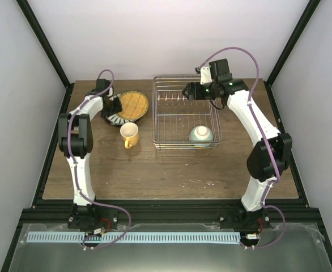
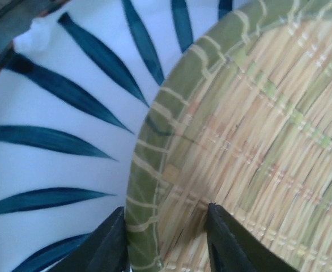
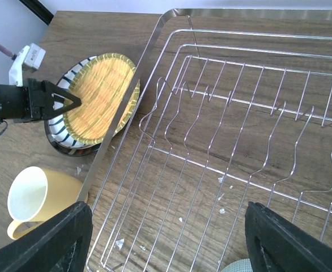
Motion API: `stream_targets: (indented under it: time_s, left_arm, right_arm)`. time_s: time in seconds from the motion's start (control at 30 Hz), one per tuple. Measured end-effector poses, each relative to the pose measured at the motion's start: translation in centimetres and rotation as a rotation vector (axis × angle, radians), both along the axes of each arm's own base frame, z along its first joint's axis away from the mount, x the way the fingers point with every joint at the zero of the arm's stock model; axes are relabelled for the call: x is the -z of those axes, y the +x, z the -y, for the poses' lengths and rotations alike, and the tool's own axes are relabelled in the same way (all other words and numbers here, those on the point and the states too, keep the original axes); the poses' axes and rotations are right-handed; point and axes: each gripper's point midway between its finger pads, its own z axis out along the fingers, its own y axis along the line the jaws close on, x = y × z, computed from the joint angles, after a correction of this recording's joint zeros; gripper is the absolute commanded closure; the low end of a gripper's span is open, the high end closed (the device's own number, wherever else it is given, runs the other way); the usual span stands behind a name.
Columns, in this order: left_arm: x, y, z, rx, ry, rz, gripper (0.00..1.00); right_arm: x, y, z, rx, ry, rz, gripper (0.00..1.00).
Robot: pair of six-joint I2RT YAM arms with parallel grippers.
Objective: Load the mixed dishes into the dish rack
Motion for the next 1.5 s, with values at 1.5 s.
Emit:
stream_targets:
  time_s: [1.5]
  left_arm:
    - [-15.1, -3.3, -1.1, 0.076, -0.544, 0.35, 1.0]
  right_arm:
    - [1.5, -0.5, -6.2, -0.307, 0.405, -0.057, 0.19]
